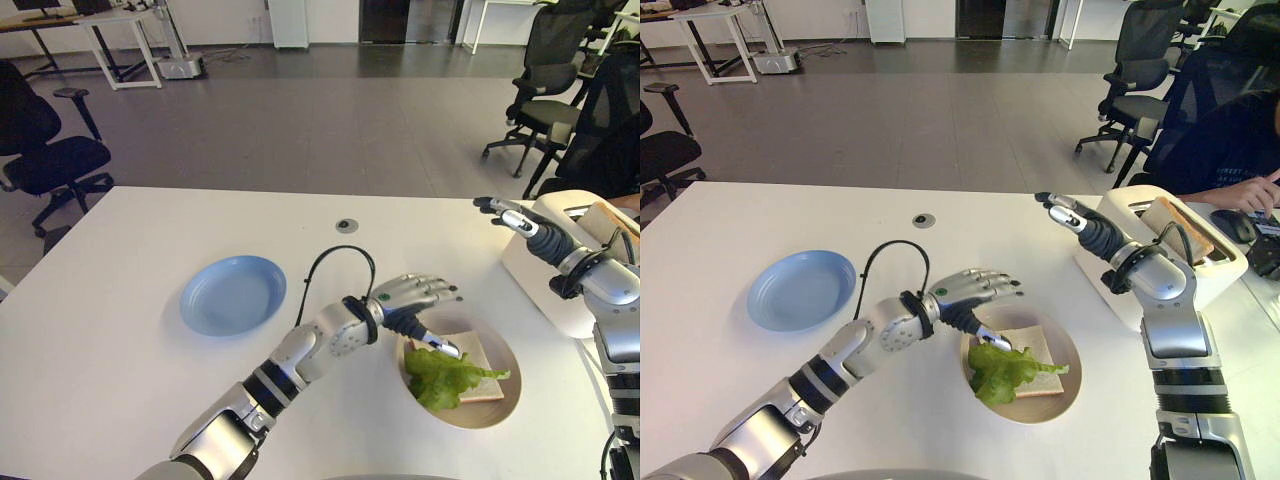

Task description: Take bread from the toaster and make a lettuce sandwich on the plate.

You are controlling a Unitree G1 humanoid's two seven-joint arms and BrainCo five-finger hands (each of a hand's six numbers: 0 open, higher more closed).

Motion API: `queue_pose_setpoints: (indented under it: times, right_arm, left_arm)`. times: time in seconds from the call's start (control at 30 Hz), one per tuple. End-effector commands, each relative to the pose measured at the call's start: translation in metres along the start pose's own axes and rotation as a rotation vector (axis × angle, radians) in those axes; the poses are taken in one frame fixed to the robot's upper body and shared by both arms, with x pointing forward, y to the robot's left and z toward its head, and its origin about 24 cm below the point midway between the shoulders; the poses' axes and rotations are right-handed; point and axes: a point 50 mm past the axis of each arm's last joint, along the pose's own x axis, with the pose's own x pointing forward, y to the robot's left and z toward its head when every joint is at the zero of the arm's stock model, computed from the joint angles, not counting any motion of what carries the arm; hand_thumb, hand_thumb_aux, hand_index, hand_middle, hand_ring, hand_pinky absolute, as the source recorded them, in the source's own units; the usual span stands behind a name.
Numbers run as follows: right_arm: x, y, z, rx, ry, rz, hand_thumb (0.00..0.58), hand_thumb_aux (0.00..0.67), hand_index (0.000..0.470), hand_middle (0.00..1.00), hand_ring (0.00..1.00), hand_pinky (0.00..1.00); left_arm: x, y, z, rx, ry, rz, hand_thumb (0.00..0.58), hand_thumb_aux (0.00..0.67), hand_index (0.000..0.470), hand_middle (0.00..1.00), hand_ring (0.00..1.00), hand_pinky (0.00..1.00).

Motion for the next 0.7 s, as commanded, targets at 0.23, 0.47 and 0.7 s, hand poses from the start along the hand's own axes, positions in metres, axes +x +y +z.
queue_pose_setpoints:
  times: [0.23, 0.47, 0.7]
  right_arm:
    - [-0.024, -0.088, -0.003, -0.820, 0.325, -0.498, 0.000, 0.000, 0.000, 0.00, 0.00, 0.00]
    - [-0.036, -0.096, -0.038, -0.852, 0.589, -0.445, 0.000, 0.000, 0.000, 0.00, 0.00, 0.00]
    - [-0.050, -0.087, -0.066, -0.769, 0.748, -0.318, 0.580, 0.670, 0.470, 0.00, 0.00, 0.00]
  left_arm:
    - [-0.039, 0.066, -0.055, -0.438, 0.120, 0.496, 0.000, 0.000, 0.000, 0.00, 0.00, 0.00]
    - [-0.043, 0.060, -0.054, -0.462, 0.124, 0.491, 0.000, 0.000, 0.000, 0.00, 0.00, 0.00]
    - [-0.040, 0.059, -0.051, -0.457, 0.109, 0.463, 0.000, 0.000, 0.000, 0.00, 0.00, 0.00]
